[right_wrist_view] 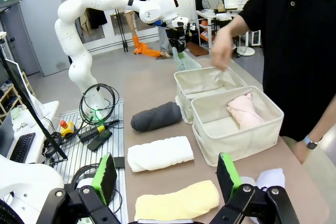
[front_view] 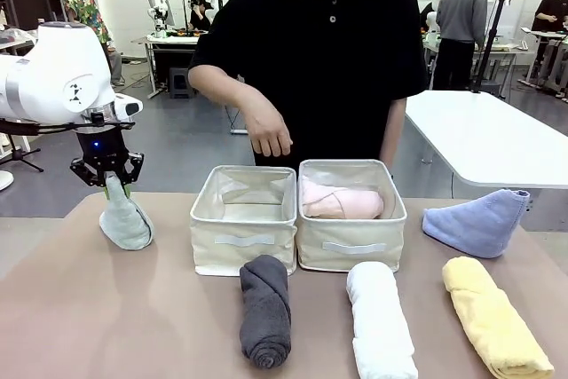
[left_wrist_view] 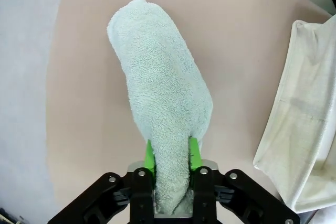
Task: Sort the towels based on their folding style.
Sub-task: Pick up one triangle-folded towel and place it in the left Fabric basket.
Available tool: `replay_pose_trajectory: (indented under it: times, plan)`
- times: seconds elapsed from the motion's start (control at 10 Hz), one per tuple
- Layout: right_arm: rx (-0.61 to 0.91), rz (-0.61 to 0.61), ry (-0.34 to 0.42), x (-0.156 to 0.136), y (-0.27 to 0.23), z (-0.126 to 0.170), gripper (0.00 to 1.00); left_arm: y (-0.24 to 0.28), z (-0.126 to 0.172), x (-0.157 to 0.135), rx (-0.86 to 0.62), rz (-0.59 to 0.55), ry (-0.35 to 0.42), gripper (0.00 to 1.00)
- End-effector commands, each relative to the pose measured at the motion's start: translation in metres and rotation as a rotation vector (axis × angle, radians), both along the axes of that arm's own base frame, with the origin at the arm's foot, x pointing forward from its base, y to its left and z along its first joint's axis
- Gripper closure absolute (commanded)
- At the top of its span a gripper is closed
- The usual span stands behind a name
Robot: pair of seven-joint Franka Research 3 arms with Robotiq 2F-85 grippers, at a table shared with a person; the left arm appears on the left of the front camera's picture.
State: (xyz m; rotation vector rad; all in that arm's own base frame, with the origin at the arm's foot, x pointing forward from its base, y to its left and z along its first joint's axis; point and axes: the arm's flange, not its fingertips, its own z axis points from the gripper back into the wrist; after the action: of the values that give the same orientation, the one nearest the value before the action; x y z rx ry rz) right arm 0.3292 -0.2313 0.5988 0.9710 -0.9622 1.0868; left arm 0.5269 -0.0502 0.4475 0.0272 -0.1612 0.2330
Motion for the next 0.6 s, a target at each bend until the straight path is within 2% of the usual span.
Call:
replay_pose_trajectory:
  times: [0.0,0.3,0.4,0.5]
  plan:
    - [0.005,0.012,-0.007,0.0,-0.001,0.0,0.0,0.0,-0.001,0.001,0.029,0.012,0.006,1.0]
    - [0.005,0.012,-0.007,0.0,-0.001,0.0,0.0,0.01,0.013,-0.004,0.023,0.006,0.001,1.0]
    - [0.005,0.012,-0.007,0.0,-0.001,0.0,0.0,0.025,0.042,-0.017,0.011,0.009,0.04,1.0]
    - [0.005,0.012,-0.007,0.0,-0.001,0.0,0.0,0.042,0.077,-0.041,0.03,-0.053,0.045,1.0]
